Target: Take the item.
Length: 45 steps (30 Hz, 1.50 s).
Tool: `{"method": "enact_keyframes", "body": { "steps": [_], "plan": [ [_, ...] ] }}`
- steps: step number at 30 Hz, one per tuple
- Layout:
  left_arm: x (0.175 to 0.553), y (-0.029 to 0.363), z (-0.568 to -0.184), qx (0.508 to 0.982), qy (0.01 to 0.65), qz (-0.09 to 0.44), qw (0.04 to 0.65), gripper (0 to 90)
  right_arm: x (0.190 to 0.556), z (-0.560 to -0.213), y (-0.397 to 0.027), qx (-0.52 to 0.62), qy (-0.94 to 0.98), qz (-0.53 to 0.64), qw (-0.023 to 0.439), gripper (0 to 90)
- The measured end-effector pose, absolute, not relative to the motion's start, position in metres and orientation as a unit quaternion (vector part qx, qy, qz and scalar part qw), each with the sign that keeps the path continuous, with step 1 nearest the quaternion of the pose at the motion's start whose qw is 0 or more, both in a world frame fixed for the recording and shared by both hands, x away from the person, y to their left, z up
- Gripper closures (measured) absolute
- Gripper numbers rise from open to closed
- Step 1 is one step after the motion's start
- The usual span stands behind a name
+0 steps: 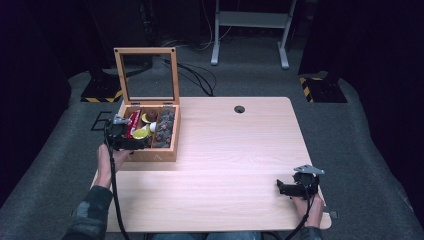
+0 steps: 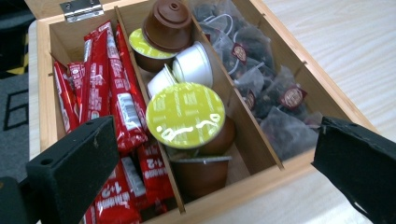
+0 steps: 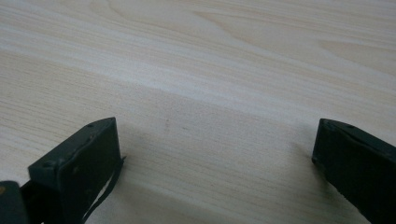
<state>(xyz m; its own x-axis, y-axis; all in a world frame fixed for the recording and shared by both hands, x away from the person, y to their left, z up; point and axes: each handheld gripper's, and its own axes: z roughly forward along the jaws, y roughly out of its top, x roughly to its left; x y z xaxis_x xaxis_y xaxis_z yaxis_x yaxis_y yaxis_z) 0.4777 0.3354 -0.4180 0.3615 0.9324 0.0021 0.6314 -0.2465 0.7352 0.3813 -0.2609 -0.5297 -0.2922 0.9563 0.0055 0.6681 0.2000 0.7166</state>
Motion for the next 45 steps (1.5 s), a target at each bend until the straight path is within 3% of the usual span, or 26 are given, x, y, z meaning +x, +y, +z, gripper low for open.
{"method": "enact_keyframes", "body": {
  "steps": [10,28,45],
  "plan": [
    [0.505,0.337,-0.432,0.766,0.53,0.194,0.307,2.5,0.381,-0.53,-0.261,0.549,0.74,0.314,0.229,0.3],
    [0.512,0.338,-0.443,0.763,0.535,0.199,0.304,36.7,0.381,-0.53,-0.261,0.548,0.74,0.315,0.23,0.6],
    [0.5,0.335,-0.427,0.76,0.522,0.23,0.312,37.8,0.381,-0.53,-0.261,0.549,0.739,0.315,0.23,0.7]
  ]
}}
